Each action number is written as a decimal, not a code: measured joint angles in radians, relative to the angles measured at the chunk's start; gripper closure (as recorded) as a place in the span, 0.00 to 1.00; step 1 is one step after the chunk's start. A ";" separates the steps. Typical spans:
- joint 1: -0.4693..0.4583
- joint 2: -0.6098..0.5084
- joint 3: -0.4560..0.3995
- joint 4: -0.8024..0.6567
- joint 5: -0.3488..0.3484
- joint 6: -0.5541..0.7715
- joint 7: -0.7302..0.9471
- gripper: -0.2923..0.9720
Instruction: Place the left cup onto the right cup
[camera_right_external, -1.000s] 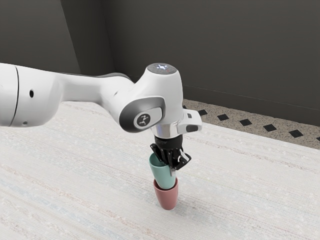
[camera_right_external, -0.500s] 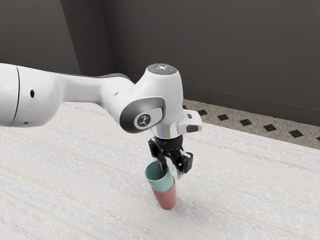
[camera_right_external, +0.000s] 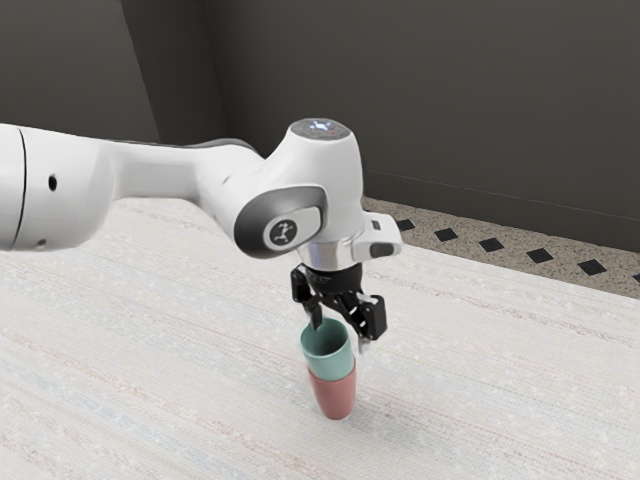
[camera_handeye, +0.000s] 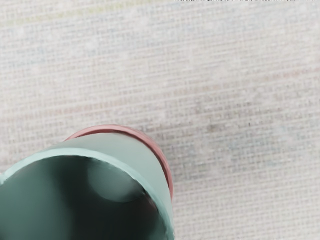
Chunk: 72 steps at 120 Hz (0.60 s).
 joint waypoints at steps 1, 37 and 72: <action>0.000 -0.002 0.000 0.000 0.000 -0.003 -0.001 0.27; -0.003 -0.089 0.010 0.050 -0.020 -0.136 0.085 0.25; -0.014 -0.090 0.041 0.266 -0.022 -0.290 0.271 0.25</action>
